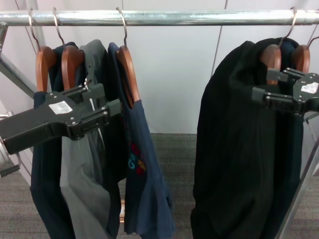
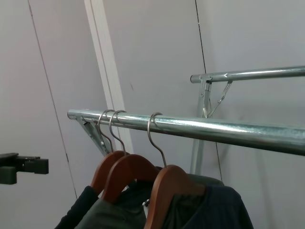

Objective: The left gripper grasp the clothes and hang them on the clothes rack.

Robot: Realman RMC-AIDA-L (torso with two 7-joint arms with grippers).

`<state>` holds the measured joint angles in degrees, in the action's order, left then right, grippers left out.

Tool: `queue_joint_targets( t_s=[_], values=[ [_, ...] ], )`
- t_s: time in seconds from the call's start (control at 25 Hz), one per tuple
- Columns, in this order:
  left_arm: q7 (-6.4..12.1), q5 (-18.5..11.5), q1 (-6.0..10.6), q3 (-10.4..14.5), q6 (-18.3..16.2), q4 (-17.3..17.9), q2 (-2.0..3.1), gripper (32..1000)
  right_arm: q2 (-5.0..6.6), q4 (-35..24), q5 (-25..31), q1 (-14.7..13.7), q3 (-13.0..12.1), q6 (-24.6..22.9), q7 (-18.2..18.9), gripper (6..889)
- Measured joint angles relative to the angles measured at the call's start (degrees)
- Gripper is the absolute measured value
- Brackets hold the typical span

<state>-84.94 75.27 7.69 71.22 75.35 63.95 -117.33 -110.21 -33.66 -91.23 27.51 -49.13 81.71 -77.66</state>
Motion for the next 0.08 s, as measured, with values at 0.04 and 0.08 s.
queue_joint_targets(
  t_s=[0.04,0.08],
  values=[
    [0.0,0.0,-0.03,0.0,0.1,0.0,-0.01,644,0.0,0.0,0.0,0.0,0.0,0.0,0.0,848],
    [0.0,0.0,-0.1,0.0,0.3,-0.1,-0.03,644,0.0,0.0,0.0,0.0,0.0,-0.1,0.0,848]
  ],
)
